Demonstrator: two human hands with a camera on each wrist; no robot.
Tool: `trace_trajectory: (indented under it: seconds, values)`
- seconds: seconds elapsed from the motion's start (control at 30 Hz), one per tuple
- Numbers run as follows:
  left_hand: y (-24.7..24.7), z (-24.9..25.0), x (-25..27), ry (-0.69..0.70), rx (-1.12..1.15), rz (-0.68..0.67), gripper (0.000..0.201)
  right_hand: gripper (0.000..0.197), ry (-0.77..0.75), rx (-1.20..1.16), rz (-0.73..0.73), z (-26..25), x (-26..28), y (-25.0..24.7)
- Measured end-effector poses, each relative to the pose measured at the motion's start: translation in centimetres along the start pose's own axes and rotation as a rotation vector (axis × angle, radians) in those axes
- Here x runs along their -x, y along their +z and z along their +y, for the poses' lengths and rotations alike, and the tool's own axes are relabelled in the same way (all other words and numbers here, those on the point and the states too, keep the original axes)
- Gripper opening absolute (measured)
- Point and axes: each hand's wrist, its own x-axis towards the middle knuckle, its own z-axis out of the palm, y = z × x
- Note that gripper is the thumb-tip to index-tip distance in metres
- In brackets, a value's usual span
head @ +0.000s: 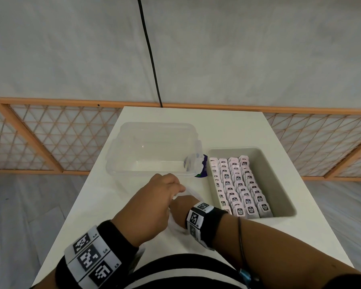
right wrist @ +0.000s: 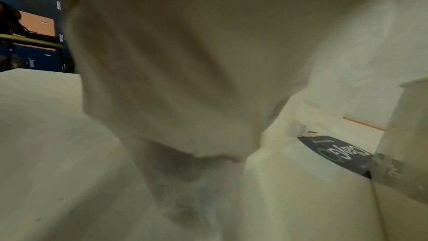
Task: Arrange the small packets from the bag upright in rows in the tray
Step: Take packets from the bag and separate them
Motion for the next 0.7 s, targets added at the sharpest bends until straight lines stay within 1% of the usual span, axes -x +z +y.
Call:
trace_trajectory:
  seconds: [0.13,0.23,0.3,0.4,0.5,0.57,0.67,0.7]
  values:
    - [-0.1,0.0,-0.1,-0.017,-0.015,0.011,0.057,0.034,-0.119,0.117,0.017,0.9,0.1,-0.4]
    - [-0.2,0.2,-0.2,-0.017,-0.005,0.029,0.053,0.037,-0.163,0.172,0.037,1.4,0.3,-0.7]
    - [-0.3,0.5,-0.3,-0.02,-0.01,0.026,0.055,0.037,-0.164,0.194,0.065,1.5,0.5,-0.7]
    - [-0.2,0.7,-0.4,-0.018,-0.036,0.026,0.06,0.043,-0.158,0.223,0.016,1.3,0.7,-0.3]
    - [0.0,0.8,-0.5,-0.033,-0.036,0.018,0.059,0.036,-0.133,0.269,-0.049,1.3,0.9,-0.2]
    - [0.1,0.9,-0.6,-0.04,-0.04,0.007,0.059,0.034,-0.124,0.289,-0.112,1.6,1.3,-0.2]
    - [0.2,1.1,-0.7,-0.061,-0.053,-0.003,0.06,0.045,-0.148,0.278,-0.164,1.9,2.0,-0.8]
    - [0.2,1.0,-0.8,-0.082,-0.061,-0.002,0.06,0.045,-0.158,0.243,-0.16,1.8,2.3,-1.4]
